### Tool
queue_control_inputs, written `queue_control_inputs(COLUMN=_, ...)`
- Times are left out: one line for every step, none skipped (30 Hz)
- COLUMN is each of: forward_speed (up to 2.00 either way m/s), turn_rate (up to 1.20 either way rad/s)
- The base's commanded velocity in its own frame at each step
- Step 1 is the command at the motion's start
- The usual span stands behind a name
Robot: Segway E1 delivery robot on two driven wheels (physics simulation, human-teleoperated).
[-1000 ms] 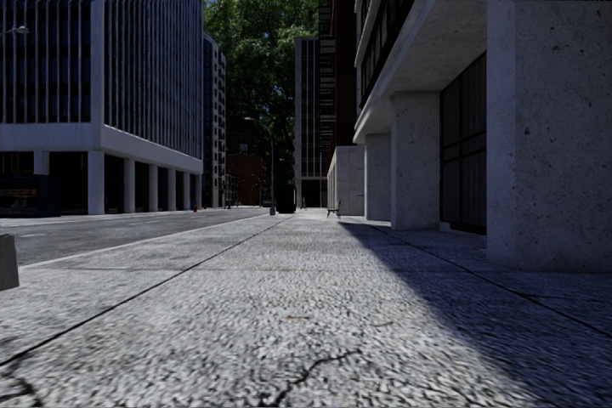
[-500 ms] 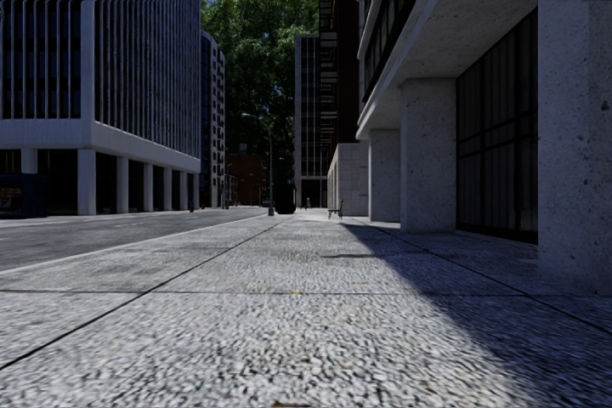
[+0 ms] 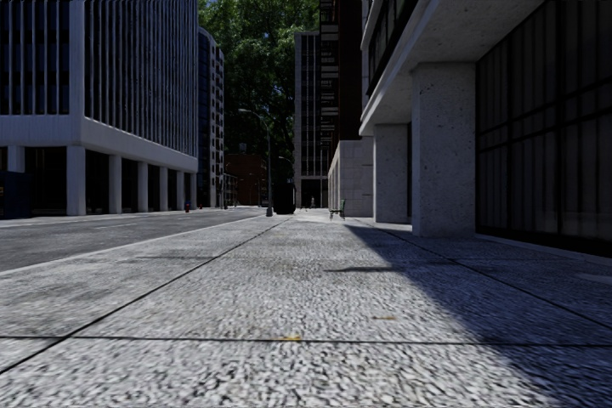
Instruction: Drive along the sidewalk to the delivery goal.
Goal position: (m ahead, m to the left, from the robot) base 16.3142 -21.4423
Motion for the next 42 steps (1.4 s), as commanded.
queue_control_inputs(forward_speed=2.0, turn_rate=0.0)
queue_control_inputs(forward_speed=2.0, turn_rate=0.0)
queue_control_inputs(forward_speed=2.0, turn_rate=0.0)
queue_control_inputs(forward_speed=2.0, turn_rate=0.0)
queue_control_inputs(forward_speed=2.0, turn_rate=0.0)
queue_control_inputs(forward_speed=2.0, turn_rate=0.0)
queue_control_inputs(forward_speed=2.0, turn_rate=0.0)
queue_control_inputs(forward_speed=2.0, turn_rate=0.0)
queue_control_inputs(forward_speed=2.0, turn_rate=0.0)
queue_control_inputs(forward_speed=2.0, turn_rate=0.0)
queue_control_inputs(forward_speed=2.0, turn_rate=0.0)
queue_control_inputs(forward_speed=2.0, turn_rate=0.0)
queue_control_inputs(forward_speed=2.0, turn_rate=0.0)
queue_control_inputs(forward_speed=2.0, turn_rate=0.0)
queue_control_inputs(forward_speed=2.0, turn_rate=0.0)
queue_control_inputs(forward_speed=2.0, turn_rate=0.0)
queue_control_inputs(forward_speed=2.0, turn_rate=0.0)
queue_control_inputs(forward_speed=2.0, turn_rate=0.0)
queue_control_inputs(forward_speed=2.0, turn_rate=0.0)
queue_control_inputs(forward_speed=2.0, turn_rate=0.0)
queue_control_inputs(forward_speed=2.0, turn_rate=0.0)
queue_control_inputs(forward_speed=2.0, turn_rate=0.0)
queue_control_inputs(forward_speed=2.0, turn_rate=0.0)
queue_control_inputs(forward_speed=2.0, turn_rate=0.0)
queue_control_inputs(forward_speed=2.0, turn_rate=0.0)
queue_control_inputs(forward_speed=2.0, turn_rate=0.0)
queue_control_inputs(forward_speed=2.0, turn_rate=0.0)
queue_control_inputs(forward_speed=2.0, turn_rate=0.0)
queue_control_inputs(forward_speed=2.0, turn_rate=0.0)
queue_control_inputs(forward_speed=2.0, turn_rate=0.0)
queue_control_inputs(forward_speed=2.0, turn_rate=0.0)
queue_control_inputs(forward_speed=2.0, turn_rate=0.0)
queue_control_inputs(forward_speed=2.0, turn_rate=0.0)
queue_control_inputs(forward_speed=2.0, turn_rate=0.0)
queue_control_inputs(forward_speed=2.0, turn_rate=0.0)
queue_control_inputs(forward_speed=2.0, turn_rate=0.0)
queue_control_inputs(forward_speed=2.0, turn_rate=0.0)
queue_control_inputs(forward_speed=2.0, turn_rate=0.0)
queue_control_inputs(forward_speed=2.0, turn_rate=0.0)
queue_control_inputs(forward_speed=2.0, turn_rate=0.0)
queue_control_inputs(forward_speed=2.0, turn_rate=0.0)
queue_control_inputs(forward_speed=2.0, turn_rate=0.0)
